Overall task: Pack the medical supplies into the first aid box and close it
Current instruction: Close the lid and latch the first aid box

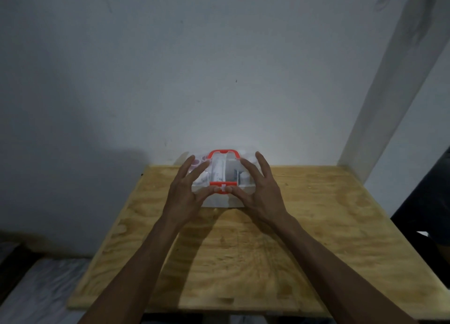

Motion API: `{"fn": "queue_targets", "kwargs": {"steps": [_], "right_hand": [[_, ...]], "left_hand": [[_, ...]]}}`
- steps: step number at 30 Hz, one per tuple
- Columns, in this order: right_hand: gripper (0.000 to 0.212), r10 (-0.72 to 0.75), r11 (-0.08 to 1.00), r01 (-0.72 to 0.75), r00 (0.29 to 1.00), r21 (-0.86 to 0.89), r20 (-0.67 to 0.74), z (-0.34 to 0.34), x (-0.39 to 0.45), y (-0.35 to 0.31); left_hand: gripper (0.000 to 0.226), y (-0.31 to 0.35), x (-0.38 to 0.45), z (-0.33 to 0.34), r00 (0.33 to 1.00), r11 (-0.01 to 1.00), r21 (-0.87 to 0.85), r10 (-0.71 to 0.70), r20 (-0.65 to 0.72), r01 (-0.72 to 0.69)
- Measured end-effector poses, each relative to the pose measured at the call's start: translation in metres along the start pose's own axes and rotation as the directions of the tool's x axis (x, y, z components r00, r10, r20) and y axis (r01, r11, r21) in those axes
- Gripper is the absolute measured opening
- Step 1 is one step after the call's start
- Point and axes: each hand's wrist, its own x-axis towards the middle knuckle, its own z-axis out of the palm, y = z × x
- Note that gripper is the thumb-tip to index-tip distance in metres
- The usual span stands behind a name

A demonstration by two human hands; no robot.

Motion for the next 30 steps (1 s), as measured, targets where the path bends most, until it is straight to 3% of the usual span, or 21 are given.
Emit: {"fn": "queue_targets", "kwargs": {"steps": [13, 21, 30], "right_hand": [[0.090, 0.057, 0.995, -0.061, 0.997, 0.081, 0.051, 0.010, 0.045, 0.012], [0.085, 0.029, 0.995, -0.034, 0.998, 0.099, 0.056, 0.011, 0.049, 0.018], [0.084, 0.041, 0.997, -0.046, 0.996, 0.064, 0.079, 0.007, 0.050, 0.014]], "left_hand": [[0.085, -0.009, 0.047, 0.011, 0.998, 0.999, -0.027, -0.032, 0.061, 0.034], [0.071, -0.008, 0.048, 0.011, 0.999, 1.000, -0.021, 0.001, 0.042, 0.000], [0.075, -0.006, 0.046, 0.011, 0.998, 0.999, 0.018, -0.043, 0.048, 0.042]]}}
